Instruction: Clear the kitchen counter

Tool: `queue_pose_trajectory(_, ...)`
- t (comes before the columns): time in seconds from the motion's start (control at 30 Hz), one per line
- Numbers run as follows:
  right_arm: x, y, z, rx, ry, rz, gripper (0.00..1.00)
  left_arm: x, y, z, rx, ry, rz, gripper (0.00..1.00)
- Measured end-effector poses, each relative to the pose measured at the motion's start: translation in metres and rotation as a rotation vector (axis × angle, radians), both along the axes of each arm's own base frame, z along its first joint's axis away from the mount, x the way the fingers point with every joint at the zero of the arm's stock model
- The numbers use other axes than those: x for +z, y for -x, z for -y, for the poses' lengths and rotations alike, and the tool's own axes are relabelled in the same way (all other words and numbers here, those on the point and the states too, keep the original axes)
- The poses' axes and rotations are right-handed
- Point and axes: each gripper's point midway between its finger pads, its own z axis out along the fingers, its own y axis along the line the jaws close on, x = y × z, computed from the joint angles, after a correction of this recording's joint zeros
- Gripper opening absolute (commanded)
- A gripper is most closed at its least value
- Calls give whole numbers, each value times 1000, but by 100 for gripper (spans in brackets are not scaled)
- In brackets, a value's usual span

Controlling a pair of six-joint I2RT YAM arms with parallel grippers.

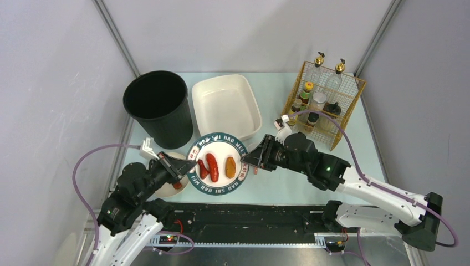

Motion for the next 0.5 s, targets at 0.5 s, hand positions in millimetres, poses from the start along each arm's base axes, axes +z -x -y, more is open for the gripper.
queue_pose_trajectory(0.5,26,-16,49,-113,-17,35,42,24,-35,11,6,-56,-59,0)
